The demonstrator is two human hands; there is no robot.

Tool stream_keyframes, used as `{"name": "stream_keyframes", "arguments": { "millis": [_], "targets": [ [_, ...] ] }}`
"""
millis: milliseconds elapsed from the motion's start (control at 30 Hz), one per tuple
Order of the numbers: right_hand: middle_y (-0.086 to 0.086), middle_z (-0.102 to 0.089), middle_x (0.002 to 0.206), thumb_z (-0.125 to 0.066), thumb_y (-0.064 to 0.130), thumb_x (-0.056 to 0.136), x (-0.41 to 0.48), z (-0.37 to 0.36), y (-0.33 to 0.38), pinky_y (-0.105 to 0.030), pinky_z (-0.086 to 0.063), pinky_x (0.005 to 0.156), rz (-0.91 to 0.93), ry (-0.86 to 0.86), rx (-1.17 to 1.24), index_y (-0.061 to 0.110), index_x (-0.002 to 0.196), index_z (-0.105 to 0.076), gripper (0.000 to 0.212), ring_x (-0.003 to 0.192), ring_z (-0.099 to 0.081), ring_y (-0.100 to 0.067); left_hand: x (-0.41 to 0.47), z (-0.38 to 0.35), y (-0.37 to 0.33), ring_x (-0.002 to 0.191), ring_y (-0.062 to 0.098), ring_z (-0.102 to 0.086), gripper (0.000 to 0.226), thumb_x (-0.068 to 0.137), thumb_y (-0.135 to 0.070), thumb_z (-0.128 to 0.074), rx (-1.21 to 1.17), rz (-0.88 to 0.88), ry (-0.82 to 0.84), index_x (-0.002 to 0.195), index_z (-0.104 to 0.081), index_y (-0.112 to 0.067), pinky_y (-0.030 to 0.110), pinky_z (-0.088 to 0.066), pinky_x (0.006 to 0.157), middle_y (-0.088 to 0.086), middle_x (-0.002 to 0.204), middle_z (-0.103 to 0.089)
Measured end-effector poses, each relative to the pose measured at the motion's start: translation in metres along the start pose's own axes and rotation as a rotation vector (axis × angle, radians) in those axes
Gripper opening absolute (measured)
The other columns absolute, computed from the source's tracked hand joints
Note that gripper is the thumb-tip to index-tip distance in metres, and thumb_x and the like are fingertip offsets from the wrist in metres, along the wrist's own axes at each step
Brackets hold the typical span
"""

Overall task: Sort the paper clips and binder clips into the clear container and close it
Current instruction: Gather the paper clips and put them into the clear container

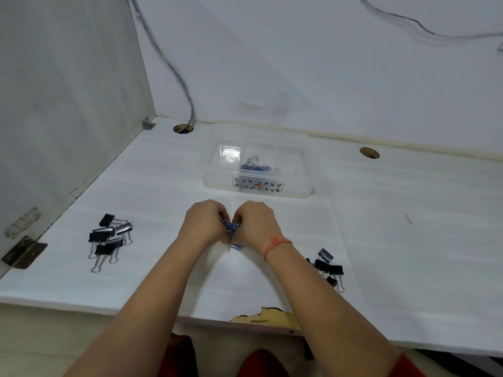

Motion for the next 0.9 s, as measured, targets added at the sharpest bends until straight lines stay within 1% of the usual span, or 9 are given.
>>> {"name": "stream_keyframes", "arguments": {
  "millis": [100,233,300,400,567,667,800,833,900],
  "targets": [
    [-0.011,-0.072,0.092,-0.071,0.014,0.071,0.000,0.022,0.002,-0.022,-0.036,0.066,0.027,-0.051,0.037,0.011,0.089,-0.077,0.019,0.086,-0.062,-0.028,-0.003,0.015,-0.010,0.058,0.013,-0.053,0.021,0.057,-0.004,-0.076,-0.068,-0.012,-0.056,0.068,-0.067,-0.020,0.019,-0.034,0.047,-0.008,0.059,-0.057],
    [-0.009,-0.073,0.087,-0.073,0.013,0.070,0.000,0.049,0.009,-0.023,-0.030,0.052,0.063,-0.104,0.015,0.011,0.088,-0.077,0.019,0.073,-0.053,-0.019,-0.006,0.035,-0.027,0.054,0.011,-0.052,0.022,0.055,-0.005,-0.079,-0.070,-0.062,-0.116,0.070,-0.069,-0.018,0.018,-0.033,0.046,-0.006,0.060,-0.060],
    [-0.009,-0.073,0.086,-0.074,0.014,0.070,-0.002,0.051,0.010,-0.022,-0.029,0.053,0.063,-0.115,0.002,0.011,0.088,-0.077,0.019,0.073,-0.051,-0.018,-0.008,0.035,-0.028,0.053,0.011,-0.053,0.022,0.056,-0.005,-0.079,-0.064,-0.057,-0.119,0.069,-0.068,-0.018,0.018,-0.033,0.045,-0.005,0.060,-0.060],
    [-0.012,-0.073,0.087,-0.073,0.012,0.070,-0.010,0.036,0.005,-0.023,-0.036,0.064,0.041,-0.067,-0.002,0.010,0.087,-0.077,0.018,0.080,-0.062,-0.024,-0.012,0.020,-0.022,0.056,0.016,-0.057,0.019,0.056,-0.005,-0.077,-0.035,-0.041,-0.080,0.069,-0.070,-0.017,0.017,-0.035,0.045,-0.002,0.060,-0.062],
    [-0.011,-0.074,0.087,-0.072,0.009,0.069,-0.013,0.030,-0.003,-0.024,-0.042,0.067,0.010,-0.030,0.021,0.009,0.086,-0.077,0.018,0.082,-0.065,-0.026,-0.012,0.010,-0.022,0.059,0.017,-0.057,0.020,0.057,-0.005,-0.075,-0.043,-0.019,-0.050,0.074,-0.073,-0.014,0.018,-0.040,0.048,-0.002,0.063,-0.062],
    [-0.010,-0.074,0.088,-0.073,0.009,0.070,-0.007,0.051,0.000,-0.027,-0.050,0.072,0.026,-0.053,0.041,0.008,0.088,-0.077,0.019,0.085,-0.068,-0.025,-0.007,0.025,-0.036,0.063,0.017,-0.058,0.021,0.057,-0.006,-0.079,-0.056,-0.035,-0.061,0.073,-0.070,-0.017,0.019,-0.037,0.047,0.000,0.067,-0.064],
    [-0.010,-0.075,0.085,-0.073,0.011,0.069,0.007,0.093,0.001,-0.019,-0.041,0.055,0.032,-0.127,0.038,0.009,0.086,-0.077,0.018,0.077,-0.065,-0.023,0.010,0.055,-0.067,0.070,0.021,-0.064,0.023,0.058,-0.006,-0.081,-0.094,-0.102,-0.080,0.079,-0.074,-0.013,0.024,-0.047,0.056,0.005,0.073,-0.070],
    [-0.010,-0.075,0.084,-0.073,0.010,0.068,0.013,0.106,0.001,-0.019,-0.043,0.055,0.027,-0.149,0.044,0.009,0.085,-0.077,0.018,0.072,-0.064,-0.022,0.018,0.064,-0.075,0.070,0.023,-0.065,0.023,0.057,-0.005,-0.080,-0.130,-0.119,-0.080,0.078,-0.075,-0.011,0.026,-0.048,0.059,0.009,0.076,-0.072],
    [-0.011,-0.075,0.081,-0.074,0.008,0.067,0.028,0.127,0.000,-0.026,-0.055,0.065,0.007,-0.169,0.062,0.009,0.085,-0.077,0.018,0.073,-0.068,-0.024,0.034,0.078,-0.089,0.065,0.024,-0.062,0.022,0.056,-0.002,-0.079,-0.198,-0.144,-0.070,0.076,-0.075,-0.008,0.028,-0.046,0.058,0.013,0.073,-0.072]
  ]
}}
Point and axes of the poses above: each hand's wrist, its own x-axis towards the middle knuckle, its own z-axis out of the back of the hand, y = z × x, the point moved 4 cm from there along x, towards the middle knuckle
